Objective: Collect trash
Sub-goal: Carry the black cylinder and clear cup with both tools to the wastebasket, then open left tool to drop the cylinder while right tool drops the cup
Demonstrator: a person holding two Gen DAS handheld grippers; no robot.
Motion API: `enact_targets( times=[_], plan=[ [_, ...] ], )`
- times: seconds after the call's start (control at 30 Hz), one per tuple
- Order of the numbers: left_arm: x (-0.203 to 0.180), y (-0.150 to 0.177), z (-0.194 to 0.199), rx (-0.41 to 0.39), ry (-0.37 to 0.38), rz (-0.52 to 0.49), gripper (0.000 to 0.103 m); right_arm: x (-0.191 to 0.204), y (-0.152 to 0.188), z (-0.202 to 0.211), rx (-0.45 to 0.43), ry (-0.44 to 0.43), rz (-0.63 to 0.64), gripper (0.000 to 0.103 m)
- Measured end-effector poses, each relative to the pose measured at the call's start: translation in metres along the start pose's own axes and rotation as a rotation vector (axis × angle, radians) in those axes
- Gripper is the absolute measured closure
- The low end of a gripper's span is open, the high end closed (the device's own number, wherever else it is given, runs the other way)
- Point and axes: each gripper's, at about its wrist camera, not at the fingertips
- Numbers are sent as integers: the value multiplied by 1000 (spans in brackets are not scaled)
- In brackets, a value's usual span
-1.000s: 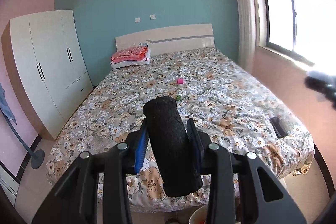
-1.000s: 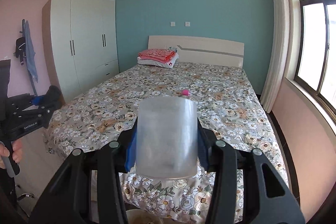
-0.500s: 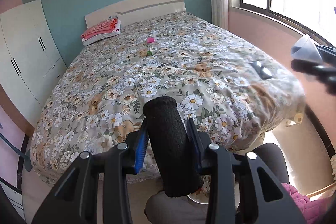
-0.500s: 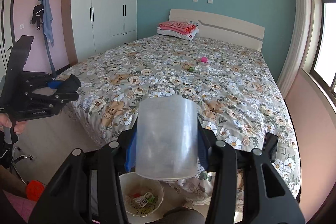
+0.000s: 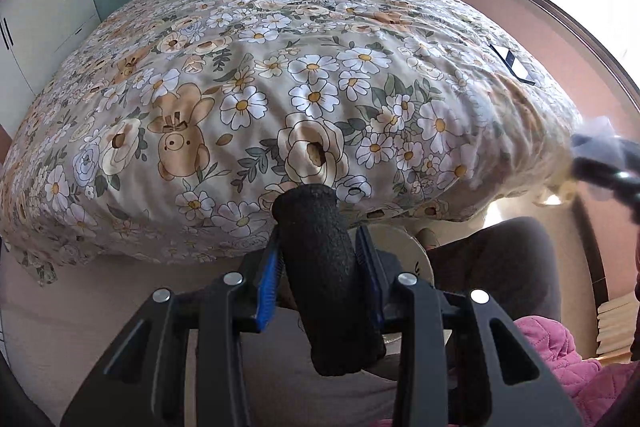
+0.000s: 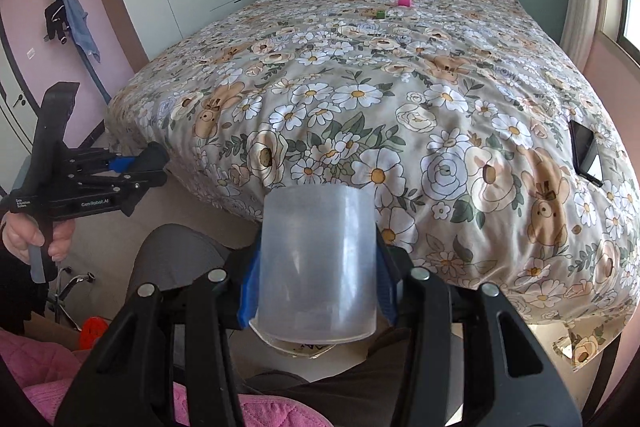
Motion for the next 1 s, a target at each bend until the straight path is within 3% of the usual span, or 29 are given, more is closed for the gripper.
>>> enact_targets(
  times=[0.3, 0.7, 1.0],
  plan=[
    [15, 41, -71, 122, 61, 156, 65, -6, 30, -80, 160, -50, -79, 55],
    [-2, 67, -173, 342, 122, 156, 65, -3, 69, -192, 427, -86, -78, 55],
    [-10, 74, -237, 474, 170, 186, 65, -2, 90, -259, 572, -85, -56, 55]
  ],
)
Point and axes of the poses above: each gripper's, at about its wrist camera, not at the fingertips, and z roughly against the way its jaws point, x to its left, y to its underside, and after that the axes turned 2 degrees about x, right-handed
